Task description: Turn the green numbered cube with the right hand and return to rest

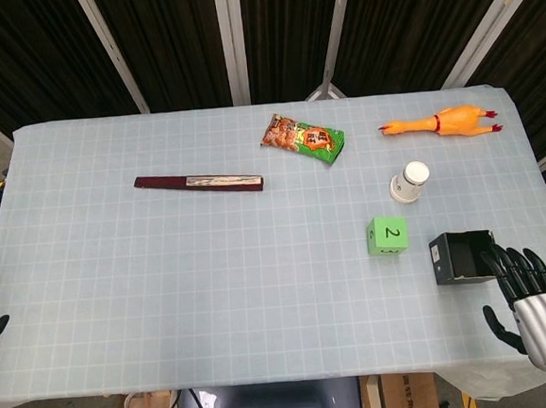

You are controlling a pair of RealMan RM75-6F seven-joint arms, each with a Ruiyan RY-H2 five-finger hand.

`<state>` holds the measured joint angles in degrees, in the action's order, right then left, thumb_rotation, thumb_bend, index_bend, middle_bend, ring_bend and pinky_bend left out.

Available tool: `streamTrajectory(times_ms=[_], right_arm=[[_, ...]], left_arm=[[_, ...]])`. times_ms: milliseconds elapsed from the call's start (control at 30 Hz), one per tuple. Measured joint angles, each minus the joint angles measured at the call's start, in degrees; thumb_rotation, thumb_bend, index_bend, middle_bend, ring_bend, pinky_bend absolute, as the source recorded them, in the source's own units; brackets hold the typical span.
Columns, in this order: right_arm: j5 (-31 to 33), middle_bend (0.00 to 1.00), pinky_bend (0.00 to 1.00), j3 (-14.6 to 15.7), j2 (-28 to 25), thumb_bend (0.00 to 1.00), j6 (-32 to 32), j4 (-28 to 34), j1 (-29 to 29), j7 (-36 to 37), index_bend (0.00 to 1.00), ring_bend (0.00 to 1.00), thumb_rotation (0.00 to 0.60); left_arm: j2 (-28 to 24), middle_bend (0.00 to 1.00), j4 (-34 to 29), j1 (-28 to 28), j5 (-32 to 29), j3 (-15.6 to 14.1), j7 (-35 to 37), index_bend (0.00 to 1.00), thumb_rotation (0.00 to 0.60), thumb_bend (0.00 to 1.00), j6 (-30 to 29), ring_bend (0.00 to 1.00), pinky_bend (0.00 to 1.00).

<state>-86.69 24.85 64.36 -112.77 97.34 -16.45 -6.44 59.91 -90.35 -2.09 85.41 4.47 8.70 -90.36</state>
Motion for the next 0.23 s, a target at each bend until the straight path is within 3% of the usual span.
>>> streamTrajectory(times_ms=[233], right_arm=[[1.03, 0.05, 0.06, -5.46, 0.19, 0.41, 2.84, 1.88, 3.13, -4.62, 0.05, 0.07, 0.6]], left_arm=[[-0.04, 0.0, 0.59, -0.45, 0.09, -0.06, 0.99, 0.0, 0.6, 0.27, 1.0, 0.0, 0.01]])
